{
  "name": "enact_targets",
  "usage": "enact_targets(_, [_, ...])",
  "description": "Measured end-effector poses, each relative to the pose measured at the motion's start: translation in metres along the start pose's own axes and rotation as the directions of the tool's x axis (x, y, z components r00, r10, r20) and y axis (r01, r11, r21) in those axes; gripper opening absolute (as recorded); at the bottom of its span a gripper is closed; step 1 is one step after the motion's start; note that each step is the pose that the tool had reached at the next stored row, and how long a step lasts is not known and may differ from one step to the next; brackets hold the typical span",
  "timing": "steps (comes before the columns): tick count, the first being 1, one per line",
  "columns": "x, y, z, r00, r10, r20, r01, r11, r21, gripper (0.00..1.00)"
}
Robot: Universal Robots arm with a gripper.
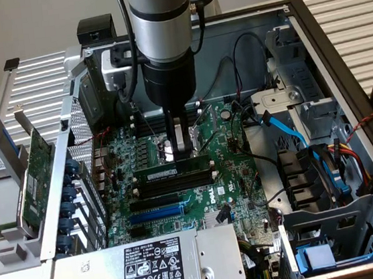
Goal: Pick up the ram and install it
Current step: 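Insert the ram into the slot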
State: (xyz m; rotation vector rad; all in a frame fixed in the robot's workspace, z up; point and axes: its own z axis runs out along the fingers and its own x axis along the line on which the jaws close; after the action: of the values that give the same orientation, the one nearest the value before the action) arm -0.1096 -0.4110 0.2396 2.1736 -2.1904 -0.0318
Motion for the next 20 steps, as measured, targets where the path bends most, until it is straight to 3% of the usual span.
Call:
enact_targets(7, [0.0000, 0.0000, 0.0017, 1.0000, 0.000, 0.0000, 0.000, 1.0000, 0.0040, 0.13])
enact_targets(20, [0.0007, 0.0003, 0.0038, 1.0000, 0.000, -0.0002, 0.000, 1.0000, 0.0042, 0.13])
